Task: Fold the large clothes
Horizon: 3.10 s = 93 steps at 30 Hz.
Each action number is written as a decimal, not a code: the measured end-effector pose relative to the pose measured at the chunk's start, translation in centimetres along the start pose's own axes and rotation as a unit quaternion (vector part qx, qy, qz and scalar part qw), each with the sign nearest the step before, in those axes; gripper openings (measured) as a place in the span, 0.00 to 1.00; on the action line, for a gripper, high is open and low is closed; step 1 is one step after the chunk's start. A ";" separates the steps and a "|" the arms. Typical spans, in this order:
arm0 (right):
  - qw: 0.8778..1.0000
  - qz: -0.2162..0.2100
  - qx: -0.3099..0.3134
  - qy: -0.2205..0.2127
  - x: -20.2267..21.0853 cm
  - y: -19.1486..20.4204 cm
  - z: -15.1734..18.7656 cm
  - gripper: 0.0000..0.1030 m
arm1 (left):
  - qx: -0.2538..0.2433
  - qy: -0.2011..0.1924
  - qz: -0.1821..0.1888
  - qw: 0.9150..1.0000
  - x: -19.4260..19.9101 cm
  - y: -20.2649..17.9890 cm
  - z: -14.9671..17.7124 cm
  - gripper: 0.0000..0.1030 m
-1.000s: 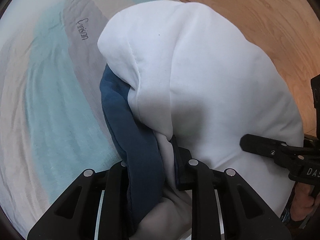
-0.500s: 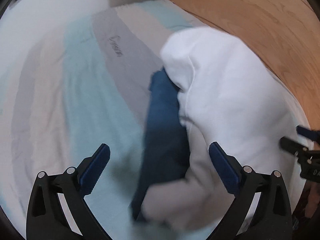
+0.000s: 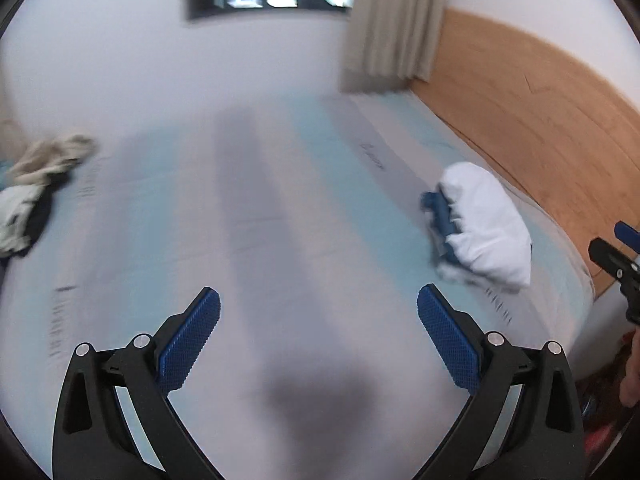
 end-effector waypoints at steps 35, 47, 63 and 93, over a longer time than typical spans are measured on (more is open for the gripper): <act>0.986 0.127 -0.105 -0.010 21.6 5.5 16.2 0.93 | -0.050 -0.001 0.033 0.998 18.9 1.5 18.8 0.94; 0.981 0.136 -0.137 0.021 22.1 -1.2 19.3 0.93 | -0.154 -0.005 0.083 0.985 17.4 -8.4 16.5 0.94; 0.979 0.124 -0.164 0.009 20.6 -4.6 19.1 0.93 | -0.151 0.011 0.118 0.981 15.0 -11.8 14.6 0.94; 0.976 0.129 -0.176 0.013 19.5 -6.8 19.3 0.93 | -0.160 0.001 0.112 0.981 13.9 -13.9 14.2 0.94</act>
Point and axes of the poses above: each gripper's, at about its wrist camera, not at the fingertips, and x roughly against the way its jaws point, y to its left, z to its underside, the point moved 1 cm from there along -x, roughly the way its jaws point, and after that the axes turned 13 degrees about y, right-handed, at the moved point
